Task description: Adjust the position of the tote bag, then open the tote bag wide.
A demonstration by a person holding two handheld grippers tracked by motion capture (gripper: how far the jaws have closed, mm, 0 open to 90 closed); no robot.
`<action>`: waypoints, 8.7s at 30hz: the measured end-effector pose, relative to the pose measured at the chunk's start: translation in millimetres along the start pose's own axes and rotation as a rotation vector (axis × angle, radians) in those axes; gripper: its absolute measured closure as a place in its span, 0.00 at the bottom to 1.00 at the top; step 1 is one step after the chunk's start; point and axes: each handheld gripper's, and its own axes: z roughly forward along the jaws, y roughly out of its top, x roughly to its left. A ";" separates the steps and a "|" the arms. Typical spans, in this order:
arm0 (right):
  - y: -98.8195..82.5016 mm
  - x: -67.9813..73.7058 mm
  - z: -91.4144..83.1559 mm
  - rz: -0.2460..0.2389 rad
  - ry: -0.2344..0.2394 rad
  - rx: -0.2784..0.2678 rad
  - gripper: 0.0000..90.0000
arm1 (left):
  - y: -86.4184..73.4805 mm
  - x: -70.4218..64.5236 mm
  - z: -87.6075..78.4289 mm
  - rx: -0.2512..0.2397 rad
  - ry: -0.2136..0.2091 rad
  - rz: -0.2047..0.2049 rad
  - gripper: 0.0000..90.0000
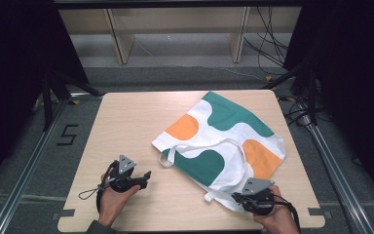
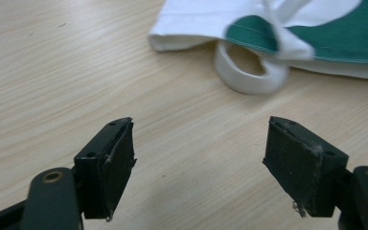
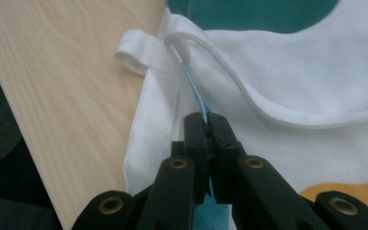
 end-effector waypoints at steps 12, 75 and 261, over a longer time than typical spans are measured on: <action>-39.0 -38.4 -32.6 0.079 -0.104 -0.022 0.98 | 10.5 -7.2 27.3 -0.003 -0.014 0.090 0.38; -37.5 -52.6 -17.6 -0.055 -0.268 0.009 0.93 | -6.1 -53.3 -31.3 -0.073 -0.174 0.362 0.85; 5.2 -147.4 38.9 0.148 -0.221 0.001 0.97 | 57.2 -12.4 78.4 0.024 -0.264 0.098 0.90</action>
